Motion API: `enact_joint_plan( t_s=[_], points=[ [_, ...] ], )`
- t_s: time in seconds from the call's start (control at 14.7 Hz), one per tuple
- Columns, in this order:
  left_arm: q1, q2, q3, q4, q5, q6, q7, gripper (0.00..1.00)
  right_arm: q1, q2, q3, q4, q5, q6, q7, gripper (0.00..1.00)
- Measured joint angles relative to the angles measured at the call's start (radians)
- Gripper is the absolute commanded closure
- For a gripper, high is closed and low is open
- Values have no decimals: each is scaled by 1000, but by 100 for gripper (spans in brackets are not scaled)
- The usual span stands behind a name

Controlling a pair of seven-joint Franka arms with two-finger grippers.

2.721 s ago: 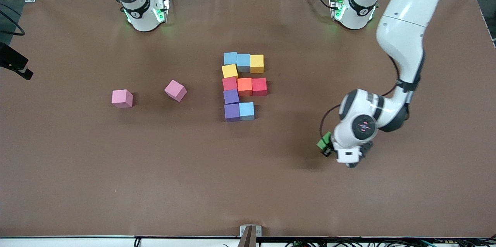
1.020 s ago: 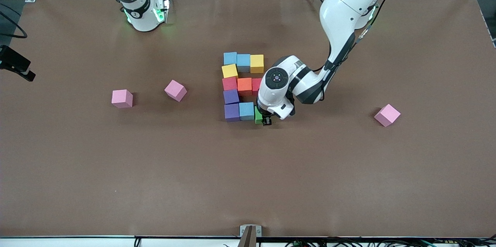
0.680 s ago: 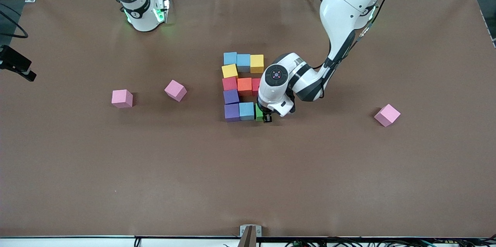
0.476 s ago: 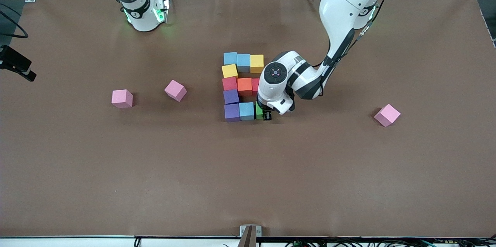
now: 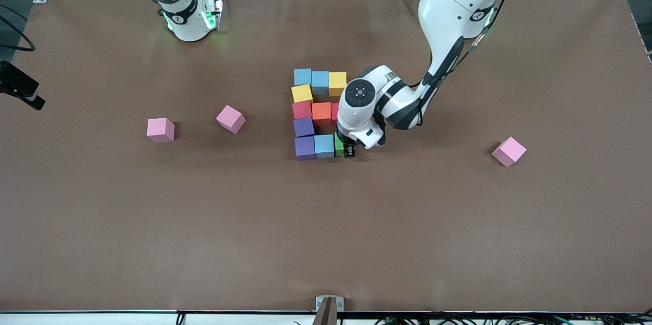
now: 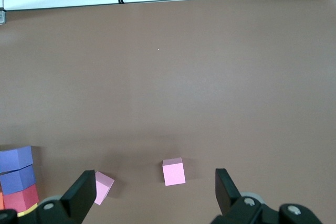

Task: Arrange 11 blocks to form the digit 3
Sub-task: 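Lower the green cube beside the blue cube and open the left gripper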

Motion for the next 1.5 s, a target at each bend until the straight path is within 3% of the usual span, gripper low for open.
enact_joint_plan(
  t_s=[0.68,0.88,1.43,1.5],
  points=[
    [0,1,1,-8,21,38,0,86,0,1,0,0,0,0,0,0],
    [0,1,1,-9,22,41,0,81,0,1,0,0,0,0,0,0],
    [0,1,1,-10,24,44,0,35,0,2,1,0,0,0,0,0],
    [0,1,1,-10,24,44,0,20,0,2,1,0,0,0,0,0]
  ],
)
